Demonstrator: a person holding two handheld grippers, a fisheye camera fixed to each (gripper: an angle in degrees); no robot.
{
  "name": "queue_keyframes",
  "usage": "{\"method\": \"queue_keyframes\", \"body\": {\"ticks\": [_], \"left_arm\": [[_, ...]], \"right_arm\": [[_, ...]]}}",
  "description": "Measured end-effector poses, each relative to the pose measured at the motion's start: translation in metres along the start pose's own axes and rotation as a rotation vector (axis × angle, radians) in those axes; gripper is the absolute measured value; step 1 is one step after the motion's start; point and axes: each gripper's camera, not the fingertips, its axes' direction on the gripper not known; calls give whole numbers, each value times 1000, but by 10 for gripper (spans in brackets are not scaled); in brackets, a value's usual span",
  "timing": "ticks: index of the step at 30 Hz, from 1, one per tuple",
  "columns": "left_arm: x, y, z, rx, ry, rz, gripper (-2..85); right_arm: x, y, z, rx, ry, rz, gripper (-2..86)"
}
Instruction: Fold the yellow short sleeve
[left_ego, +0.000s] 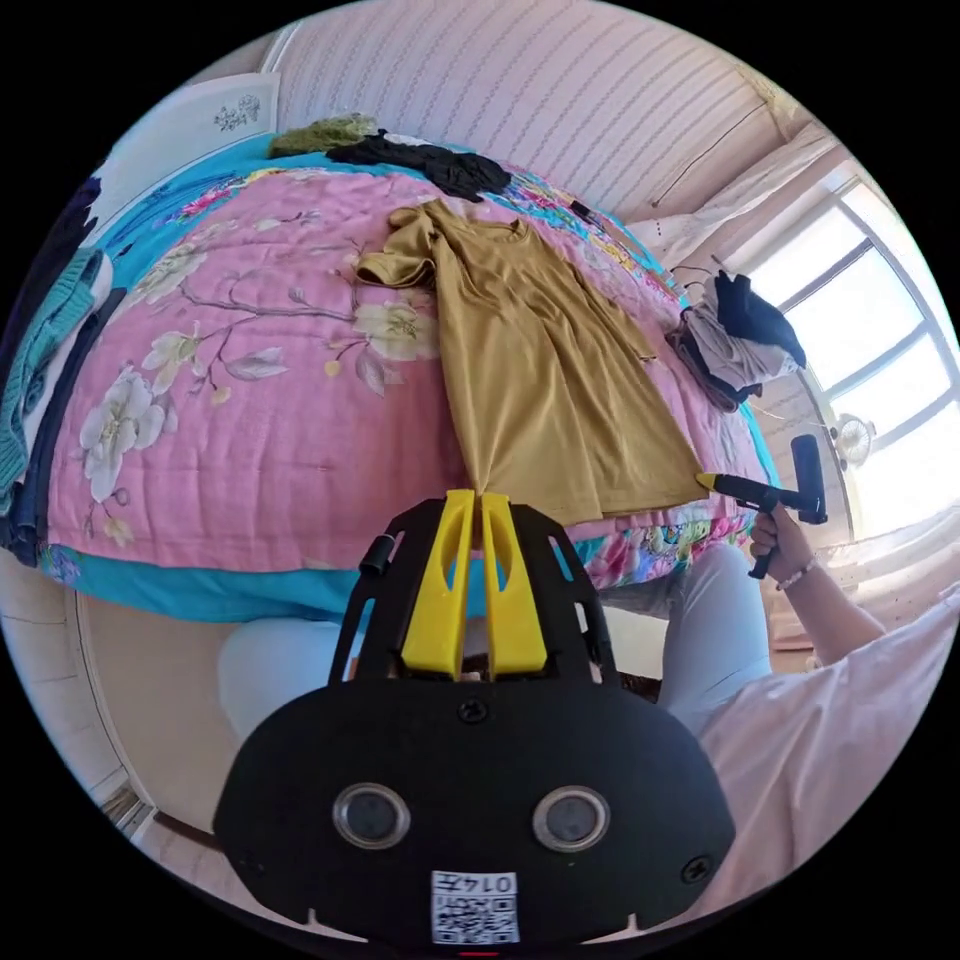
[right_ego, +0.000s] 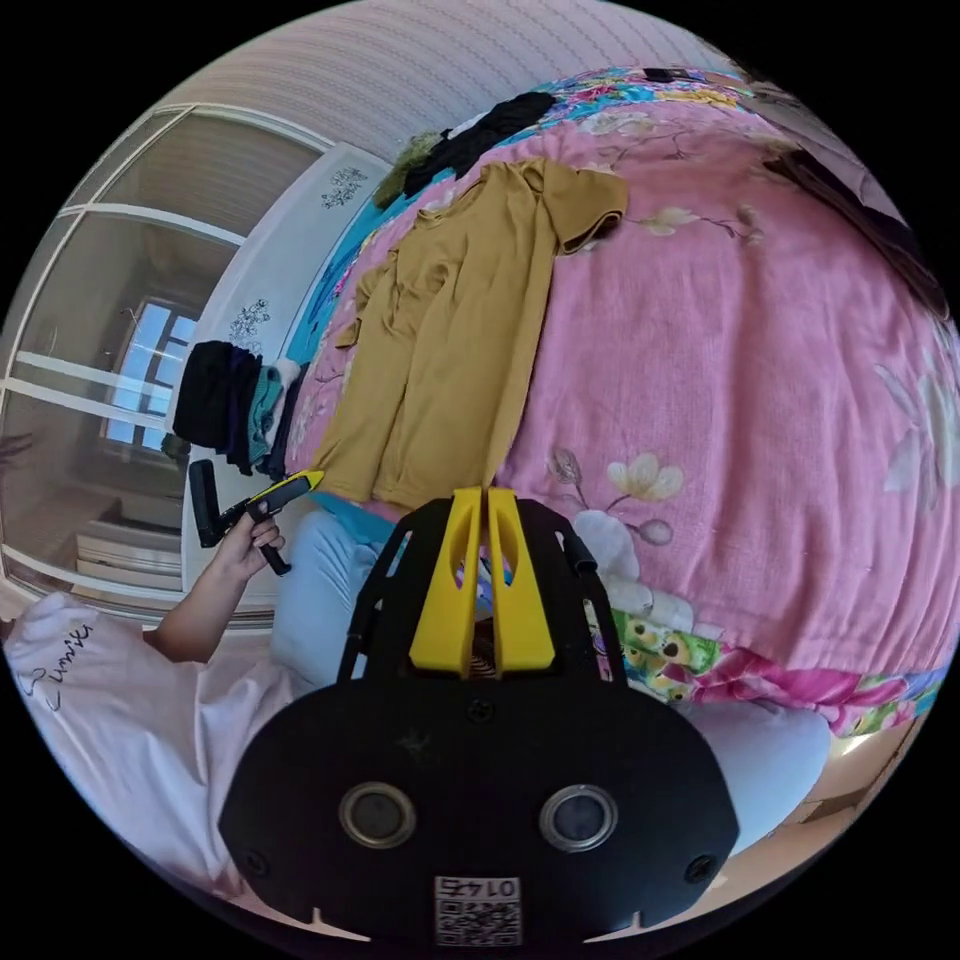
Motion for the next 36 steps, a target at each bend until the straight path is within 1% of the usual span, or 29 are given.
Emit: {"method": "queue_keyframes", "body": {"ticks": [3, 5, 6, 7, 8, 9, 11, 12, 13, 14, 16, 18, 21, 22, 24, 27, 28, 30, 32, 33, 34, 36], "left_arm": [[-7, 8, -51, 92, 97, -32, -10], [-6, 18, -115, 253, 277, 0, -10], [0, 23, -152, 338, 347, 44, -10], [3, 25, -171, 377, 370, 65, -10], [12, 28, -211, 450, 406, 111, -10], [16, 29, -230, 483, 421, 134, -10], [35, 35, -312, 631, 459, 236, -10], [45, 37, -353, 709, 457, 287, -10], [50, 37, -373, 746, 452, 308, -10], [60, 34, -410, 806, 437, 351, -10], [73, 22, -455, 858, 403, 383, -10], [86, -14, -492, 855, 370, 433, -10], [83, -71, -492, 787, 385, 388, -10], [78, -105, -479, 731, 375, 341, -10], [64, -173, -444, 610, 307, 221, -10], [53, -234, -424, 555, 320, 103, -10], [56, -258, -427, 567, 314, 81, -10], [77, -286, -454, 671, 233, 107, -10], [90, -294, -475, 746, 238, 132, -10], [93, -295, -480, 760, 237, 139, -10], [97, -296, -486, 767, 218, 157, -10], [96, -288, -478, 724, 168, 196, -10]], "right_arm": [[24, 19, -46, 83, -96, 32, 4], [35, 33, -80, 164, -227, 32, 2], [40, 43, -104, 220, -331, 14, 2], [40, 52, -129, 268, -408, -20, 1], [38, 56, -143, 287, -428, -46, 1], [29, 65, -174, 335, -436, -105, 1], [11, 79, -226, 426, -457, -202, 1], [-4, 88, -263, 496, -499, -284, 1], [-21, 95, -300, 555, -529, -371, 0], [-31, 98, -317, 582, -538, -417, 0], [-69, 97, -380, 640, -519, -557, 0], [-94, 83, -413, 648, -460, -629, 0], [-109, 27, -429, 572, -267, -636, 0], [-102, -5, -422, 530, -224, -590, 0], [-80, -55, -403, 469, -206, -497, 0], [-39, -128, -380, 443, -223, -307, 0], [-38, -148, -384, 481, -192, -278, 0], [-48, -168, -405, 564, -170, -289, -1], [-61, -172, -434, 673, -237, -328, -1], [-70, -168, -450, 735, -266, -367, 0], [-78, -160, -461, 779, -247, -410, 0], [-84, -145, -463, 784, -194, -464, 0]]}}
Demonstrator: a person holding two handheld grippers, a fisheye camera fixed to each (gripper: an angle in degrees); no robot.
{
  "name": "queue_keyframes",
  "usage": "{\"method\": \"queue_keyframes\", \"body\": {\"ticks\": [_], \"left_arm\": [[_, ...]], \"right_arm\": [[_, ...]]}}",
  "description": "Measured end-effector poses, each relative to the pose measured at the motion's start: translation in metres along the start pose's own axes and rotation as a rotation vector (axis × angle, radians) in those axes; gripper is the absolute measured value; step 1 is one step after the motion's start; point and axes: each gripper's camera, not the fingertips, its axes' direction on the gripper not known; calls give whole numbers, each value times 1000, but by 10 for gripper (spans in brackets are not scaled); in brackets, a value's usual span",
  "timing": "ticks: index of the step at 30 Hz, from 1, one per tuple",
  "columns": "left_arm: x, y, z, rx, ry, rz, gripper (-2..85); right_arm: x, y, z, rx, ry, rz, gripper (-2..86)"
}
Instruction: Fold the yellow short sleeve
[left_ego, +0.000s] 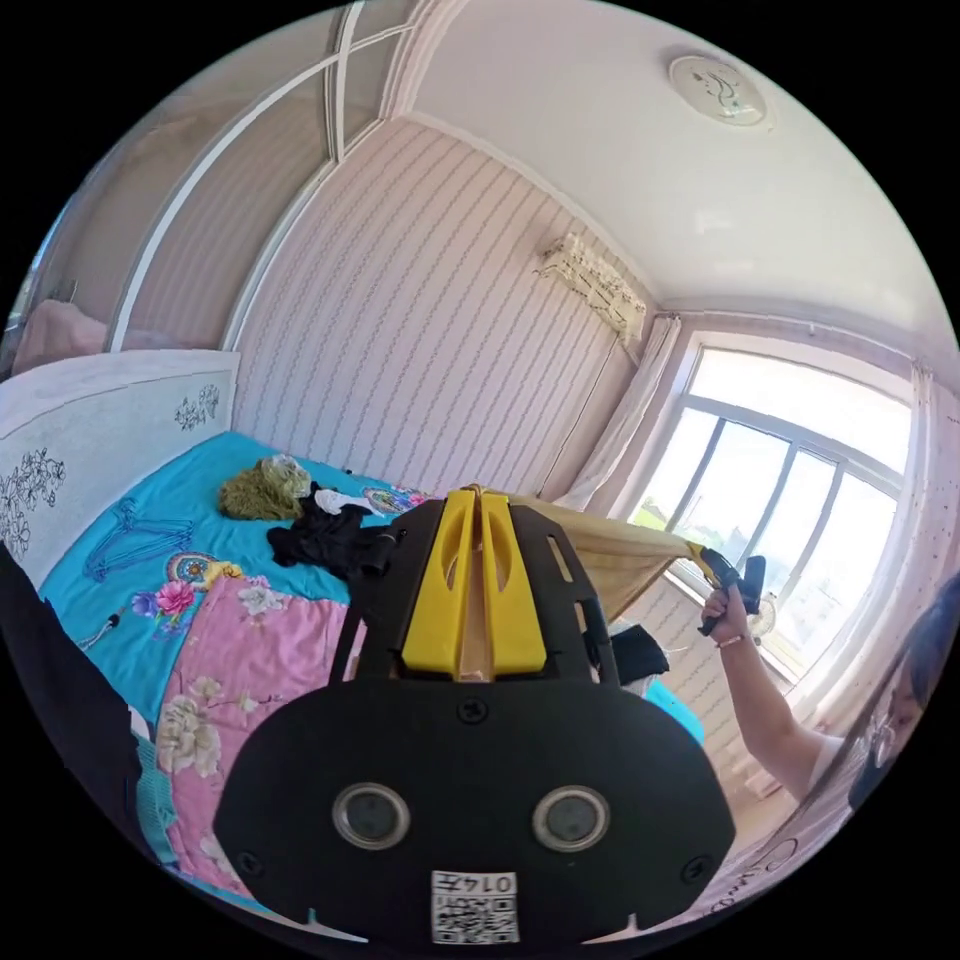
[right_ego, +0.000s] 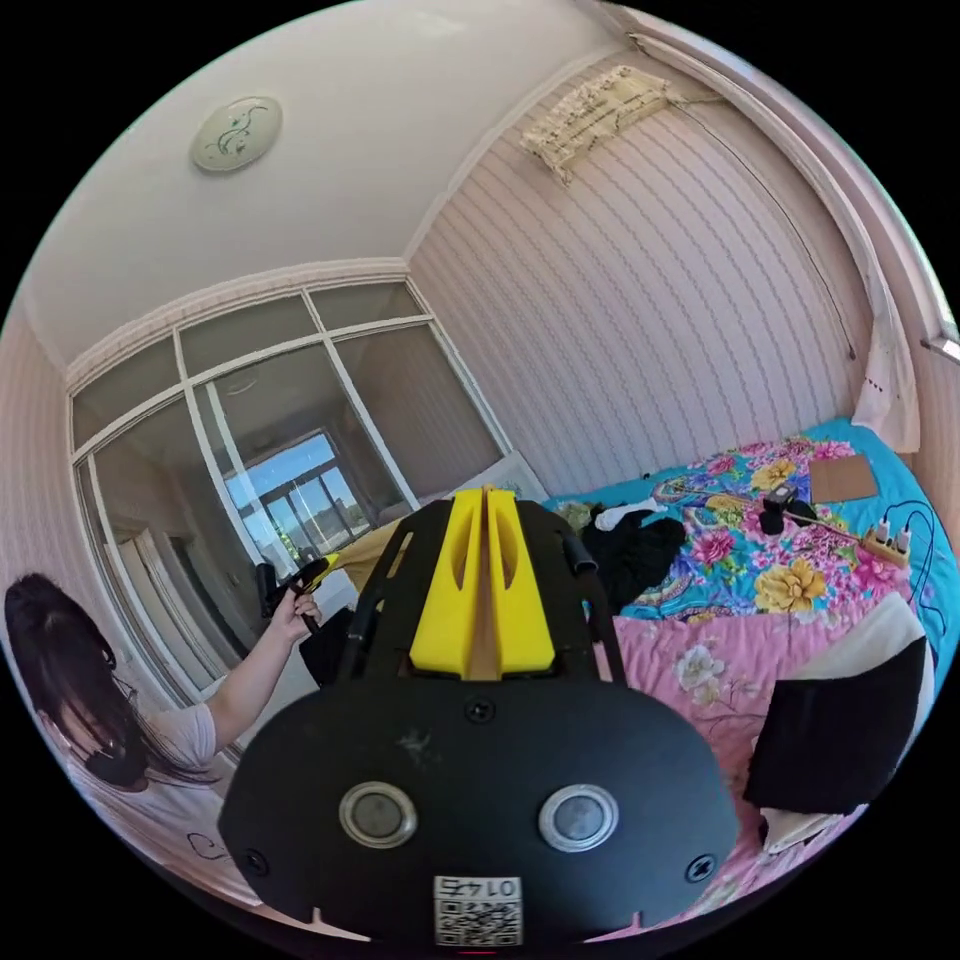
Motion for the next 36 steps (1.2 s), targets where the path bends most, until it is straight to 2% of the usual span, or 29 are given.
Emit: {"method": "queue_keyframes", "body": {"ticks": [5, 10, 12, 16, 20, 26, 30, 34, 36], "left_arm": [[-41, 86, 16, -177, -37, -36, -10], [-107, 230, 34, -444, -101, -201, -10], [-135, 304, 34, -548, -141, -300, -10], [-165, 383, 26, -682, -172, -425, -10], [-179, 429, 10, -774, -194, -447, -10], [-183, 460, -20, -790, -161, -441, -10], [-180, 483, -23, -869, -194, -369, -10], [-182, 500, -22, -874, -247, -322, -10], [-188, 512, -17, -855, -265, -373, -8]], "right_arm": [[22, 91, 4, -193, 80, -23, 0], [103, 280, 29, -511, 148, 225, 0], [125, 346, 28, -573, 142, 344, 0], [154, 466, 11, -669, 152, 567, 0], [157, 519, -8, -740, 165, 621, 0], [154, 560, -40, -782, 144, 671, 0], [143, 582, -44, -904, 187, 590, 0], [129, 601, -36, -1008, 238, 489, 1], [125, 607, -34, -1020, 265, 472, 1]]}}
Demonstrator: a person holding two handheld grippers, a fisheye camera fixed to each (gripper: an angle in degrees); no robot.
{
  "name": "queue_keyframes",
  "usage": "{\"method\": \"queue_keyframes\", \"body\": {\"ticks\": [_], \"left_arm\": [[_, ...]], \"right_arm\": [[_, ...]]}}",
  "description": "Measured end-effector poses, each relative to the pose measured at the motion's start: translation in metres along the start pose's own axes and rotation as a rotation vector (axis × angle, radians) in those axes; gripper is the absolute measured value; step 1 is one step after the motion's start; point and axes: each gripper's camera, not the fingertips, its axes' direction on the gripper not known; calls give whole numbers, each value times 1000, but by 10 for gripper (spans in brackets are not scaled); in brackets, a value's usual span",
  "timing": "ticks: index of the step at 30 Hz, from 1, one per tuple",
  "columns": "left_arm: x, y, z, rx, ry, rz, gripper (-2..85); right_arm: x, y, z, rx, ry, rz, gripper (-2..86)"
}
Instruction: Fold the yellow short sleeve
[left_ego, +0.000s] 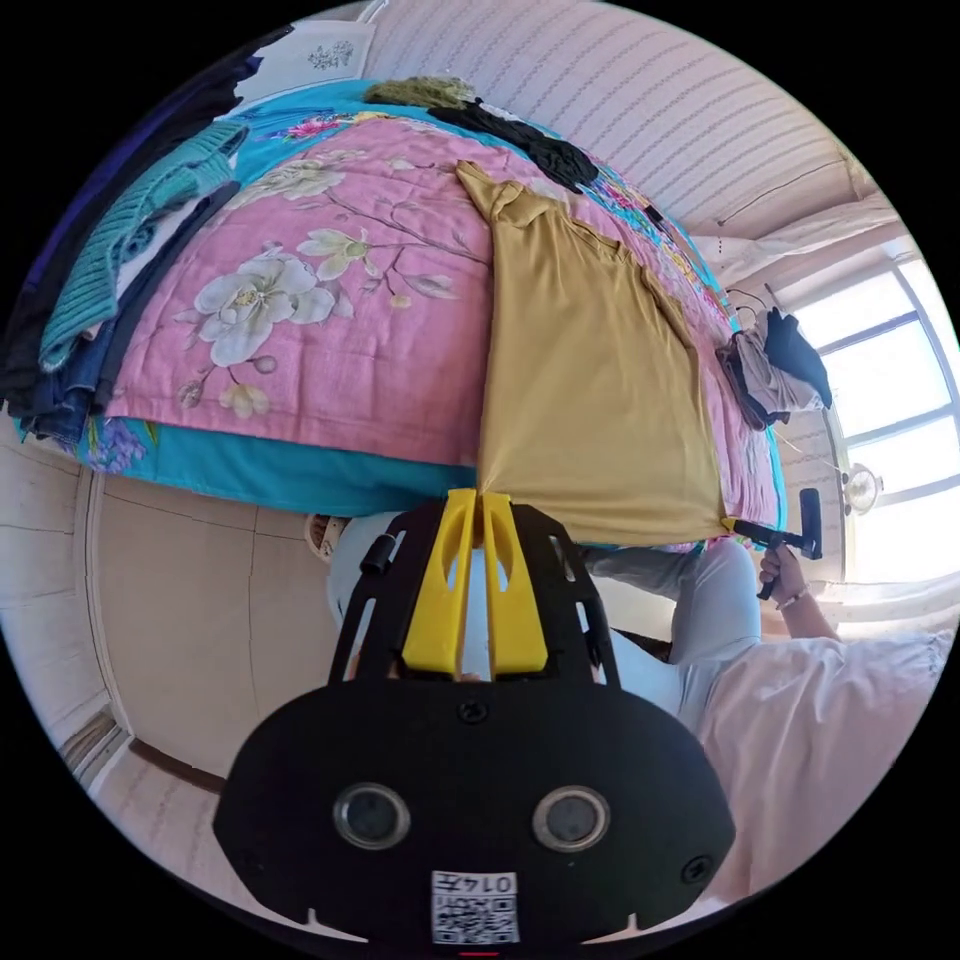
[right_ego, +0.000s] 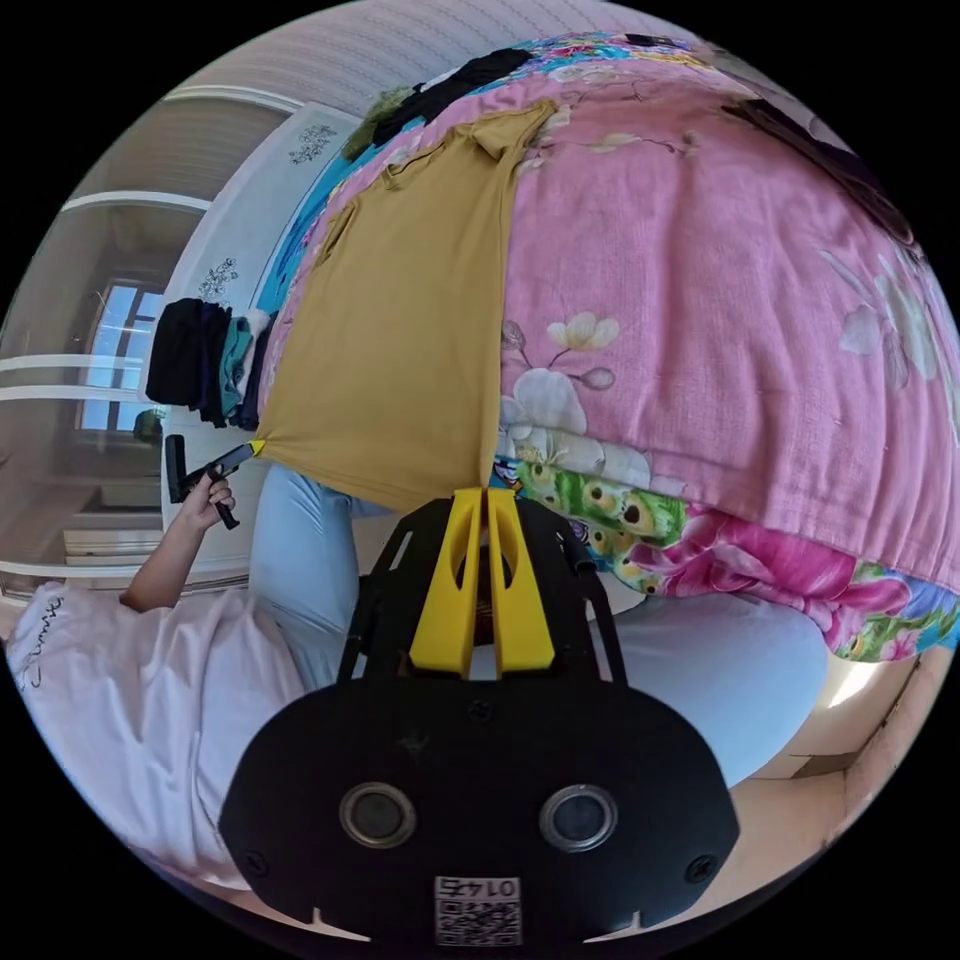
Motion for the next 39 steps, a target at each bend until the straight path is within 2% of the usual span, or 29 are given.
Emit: {"method": "queue_keyframes", "body": {"ticks": [7, 15, 21, 32, 37, 39], "left_arm": [[-12, 18, 22, -21, -68, 22, -3], [-49, 69, 5, 87, -32, -35, -10], [-51, 107, 6, 152, -39, 47, -10], [-30, 161, 56, 241, 50, 257, -10], [-6, 159, 91, 272, 69, 411, -8], [6, 150, 107, 312, 34, 445, -5]], "right_arm": [[-5, 18, 10, -24, 67, -2, 4], [8, 65, -5, 27, 48, 57, 6], [4, 103, -34, 103, 52, 46, 5], [-4, 167, -78, 223, 49, 19, 18], [-25, 191, -125, 476, 147, -109, 32], [-30, 184, -138, 518, 169, -166, 41]]}}
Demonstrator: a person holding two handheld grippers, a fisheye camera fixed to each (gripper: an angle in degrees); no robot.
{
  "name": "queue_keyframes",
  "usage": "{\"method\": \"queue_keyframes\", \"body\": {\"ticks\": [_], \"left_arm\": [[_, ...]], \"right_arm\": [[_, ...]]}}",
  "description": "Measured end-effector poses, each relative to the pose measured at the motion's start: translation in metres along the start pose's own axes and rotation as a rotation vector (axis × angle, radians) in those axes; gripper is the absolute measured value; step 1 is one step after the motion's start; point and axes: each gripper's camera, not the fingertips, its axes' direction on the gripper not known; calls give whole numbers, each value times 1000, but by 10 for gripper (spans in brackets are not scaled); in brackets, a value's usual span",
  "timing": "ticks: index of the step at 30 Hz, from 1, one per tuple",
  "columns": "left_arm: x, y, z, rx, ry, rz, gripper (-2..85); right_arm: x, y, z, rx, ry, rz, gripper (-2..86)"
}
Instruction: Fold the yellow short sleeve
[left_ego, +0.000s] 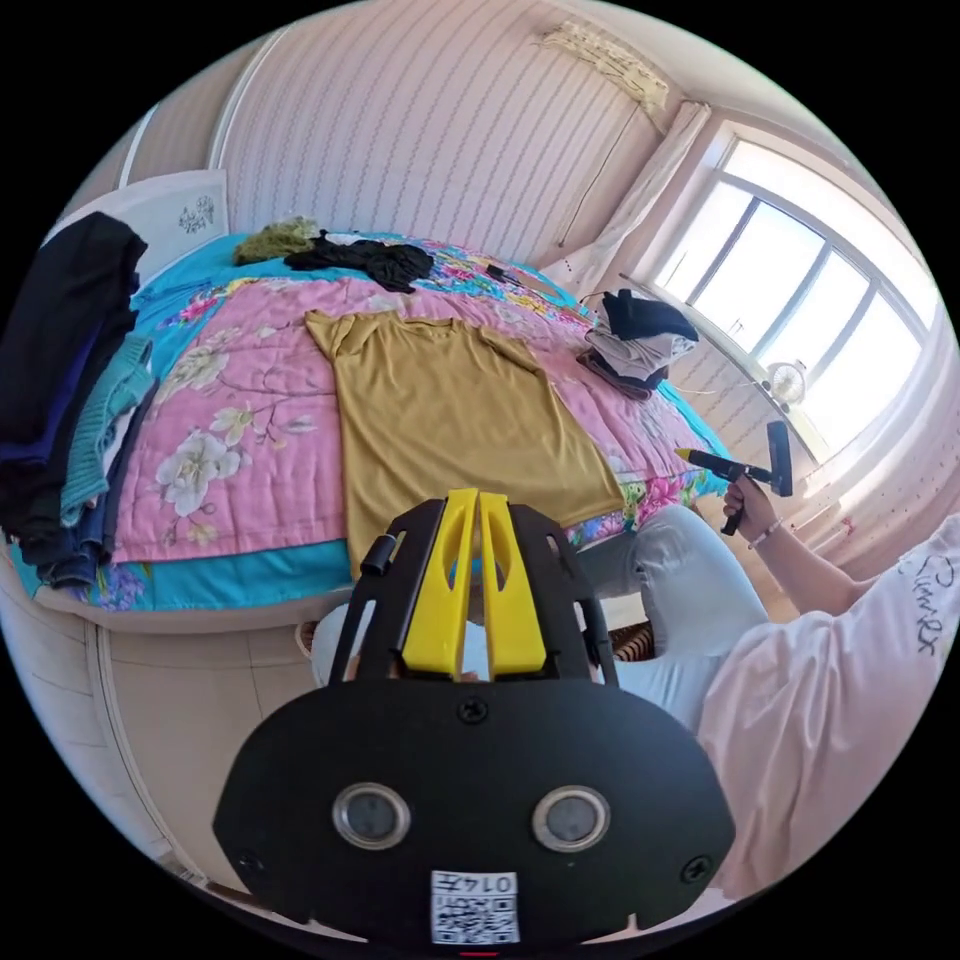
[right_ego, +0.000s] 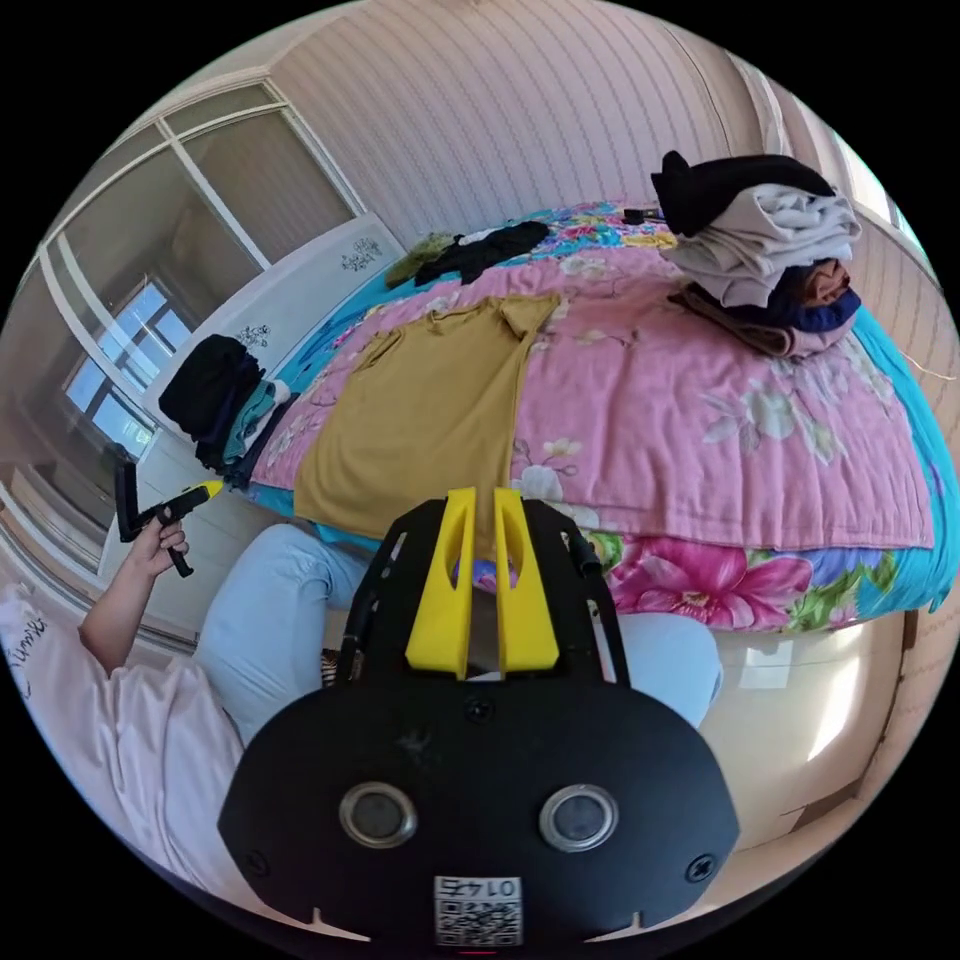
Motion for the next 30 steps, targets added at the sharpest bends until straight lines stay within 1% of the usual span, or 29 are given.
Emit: {"method": "queue_keyframes", "body": {"ticks": [2, 6, 11, 12, 14, 15, 16, 17, 18, 20, 23, 25, 26, 30], "left_arm": [[5, -21, 33, 55, -60, 41, 7], [1, -79, 108, 97, -25, 124, 33], [-20, -181, 272, -6, 73, 167, 33], [-23, -191, 291, -21, 87, 167, 31], [-28, -228, 362, -78, 126, 173, 28], [-27, -245, 396, -107, 119, 192, 31], [-27, -253, 412, -122, 103, 200, 34], [-27, -268, 442, -144, 75, 200, 39], [-27, -275, 457, -153, 73, 199, 42], [-30, -298, 515, -195, 94, 158, 49], [-24, -317, 584, -286, 97, 161, 51], [-18, -321, 620, -356, 83, 168, 50], [-14, -323, 638, -381, 84, 174, 51], [2, -329, 668, -389, 90, 230, 51]], "right_arm": [[4, -20, 3, 6, 17, -26, 63], [28, -87, 37, -4, -23, -68, 87], [81, -195, 107, -12, -7, -92, 88], [101, -223, 130, -27, -7, -64, 87], [132, -262, 165, -55, -27, -16, 86], [153, -284, 187, -64, -44, 21, 87], [173, -302, 205, -71, -68, 64, 88], [182, -309, 213, -71, -77, 88, 89], [200, -321, 225, -54, -84, 137, 92], [223, -335, 237, -35, -105, 195, 88], [256, -348, 253, -122, -100, 270, 41], [280, -341, 241, -91, -175, 305, 17], [285, -338, 236, -78, -181, 313, 15], [321, -316, 212, -40, -224, 382, 6]]}}
